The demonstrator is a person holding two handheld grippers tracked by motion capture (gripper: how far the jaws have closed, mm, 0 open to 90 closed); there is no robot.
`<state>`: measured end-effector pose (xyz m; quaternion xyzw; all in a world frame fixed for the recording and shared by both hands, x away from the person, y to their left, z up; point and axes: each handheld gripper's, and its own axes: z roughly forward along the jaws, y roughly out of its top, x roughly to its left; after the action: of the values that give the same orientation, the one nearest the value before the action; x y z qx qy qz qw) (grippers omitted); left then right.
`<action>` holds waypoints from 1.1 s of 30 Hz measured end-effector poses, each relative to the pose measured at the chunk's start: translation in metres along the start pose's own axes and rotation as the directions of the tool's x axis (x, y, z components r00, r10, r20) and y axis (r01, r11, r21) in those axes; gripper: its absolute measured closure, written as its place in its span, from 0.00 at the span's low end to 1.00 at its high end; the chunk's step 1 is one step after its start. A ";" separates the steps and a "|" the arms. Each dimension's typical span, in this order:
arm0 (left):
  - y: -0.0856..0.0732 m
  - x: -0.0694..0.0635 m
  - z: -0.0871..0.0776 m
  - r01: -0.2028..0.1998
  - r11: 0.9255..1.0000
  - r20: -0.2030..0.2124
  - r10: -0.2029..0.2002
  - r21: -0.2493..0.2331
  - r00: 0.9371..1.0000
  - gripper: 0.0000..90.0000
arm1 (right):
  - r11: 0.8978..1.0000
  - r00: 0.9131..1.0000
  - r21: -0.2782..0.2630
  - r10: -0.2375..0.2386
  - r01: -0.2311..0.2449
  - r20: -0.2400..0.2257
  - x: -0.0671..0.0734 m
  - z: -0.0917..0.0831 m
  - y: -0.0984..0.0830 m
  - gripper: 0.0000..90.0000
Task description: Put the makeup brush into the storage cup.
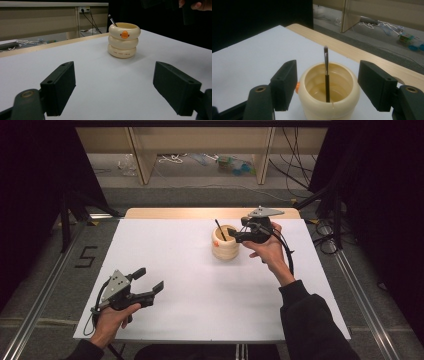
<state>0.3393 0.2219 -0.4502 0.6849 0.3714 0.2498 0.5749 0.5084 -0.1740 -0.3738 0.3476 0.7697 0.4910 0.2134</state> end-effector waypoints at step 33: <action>0.001 0.000 -0.001 0.000 1.000 0.000 0.000 -0.006 1.000 0.20 | 1.000 1.000 -0.008 0.019 -0.019 -0.016 0.008 -0.023 -0.018 0.26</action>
<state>0.3383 0.2222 -0.4492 0.6834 0.3706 0.2510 0.5768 0.4819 -0.1866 -0.3800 0.3501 0.7659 0.4991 0.2040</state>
